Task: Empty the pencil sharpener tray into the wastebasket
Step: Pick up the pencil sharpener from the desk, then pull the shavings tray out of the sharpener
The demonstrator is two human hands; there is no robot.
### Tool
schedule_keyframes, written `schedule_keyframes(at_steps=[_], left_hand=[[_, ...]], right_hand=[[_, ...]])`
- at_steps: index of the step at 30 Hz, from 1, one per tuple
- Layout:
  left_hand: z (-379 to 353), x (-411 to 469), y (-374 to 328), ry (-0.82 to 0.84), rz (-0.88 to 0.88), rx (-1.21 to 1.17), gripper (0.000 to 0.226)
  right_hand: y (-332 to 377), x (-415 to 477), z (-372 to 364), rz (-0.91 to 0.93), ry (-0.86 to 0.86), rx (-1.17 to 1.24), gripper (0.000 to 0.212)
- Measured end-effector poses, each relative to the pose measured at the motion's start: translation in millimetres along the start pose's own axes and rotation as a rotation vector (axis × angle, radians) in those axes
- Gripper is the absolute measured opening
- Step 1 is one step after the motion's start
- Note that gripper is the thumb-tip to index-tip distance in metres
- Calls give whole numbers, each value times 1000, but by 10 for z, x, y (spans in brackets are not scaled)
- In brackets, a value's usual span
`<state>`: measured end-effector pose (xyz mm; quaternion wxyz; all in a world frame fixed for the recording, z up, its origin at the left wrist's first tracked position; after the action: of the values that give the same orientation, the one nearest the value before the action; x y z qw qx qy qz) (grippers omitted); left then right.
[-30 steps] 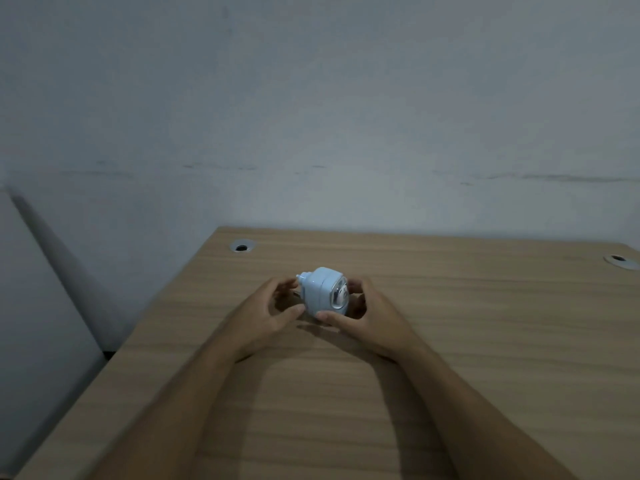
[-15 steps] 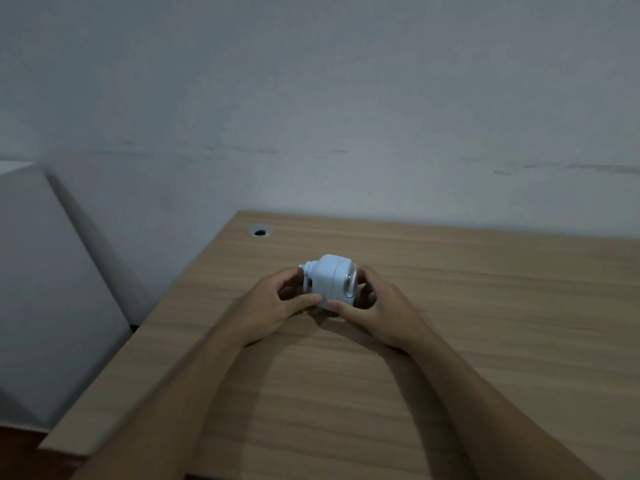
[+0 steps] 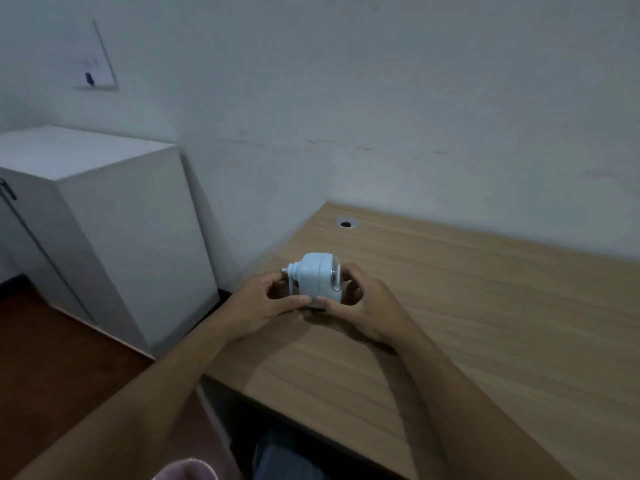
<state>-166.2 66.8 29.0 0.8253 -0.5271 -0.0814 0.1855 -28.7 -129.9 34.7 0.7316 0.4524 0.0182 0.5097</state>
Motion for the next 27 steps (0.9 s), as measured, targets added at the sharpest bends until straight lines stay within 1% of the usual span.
schedule_keyframes(at_steps=[5, 8, 11, 15, 19, 22, 24, 27], left_hand=[[102, -15, 110, -78, -24, 78, 66], [120, -9, 93, -86, -43, 152, 62], [167, 17, 81, -64, -53, 188, 64], [189, 45, 78, -19, -61, 157, 59], [186, 43, 82, -11, -56, 154, 61], [191, 63, 110, -3, -53, 139, 64], [192, 80, 136, -7, -71, 82, 65], [236, 117, 209, -82, -53, -156, 55]], right_hand=[[-5, 86, -140, 34, 84, -29, 60], [-43, 71, -144, 11, 74, 19, 66], [-43, 79, -134, -14, 85, 23, 71], [-49, 102, -110, -47, 121, 90, 64], [-55, 119, -106, -39, 137, 70, 57], [-75, 115, -106, -40, 150, 92, 56], [-78, 114, -100, -29, 153, 84, 58], [-132, 128, -102, -28, 119, 75, 60]])
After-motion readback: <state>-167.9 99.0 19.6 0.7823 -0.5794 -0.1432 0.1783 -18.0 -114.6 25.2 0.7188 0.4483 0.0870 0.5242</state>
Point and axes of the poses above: each hand's wrist, its own x-axis towards the middle knuckle, its own z-axis out of the back of the hand, y = z × x, the point moved 4 cm from there along x, towards the middle knuckle, and after that the axes turned 10 degrees about z, right-handed, at the moved point
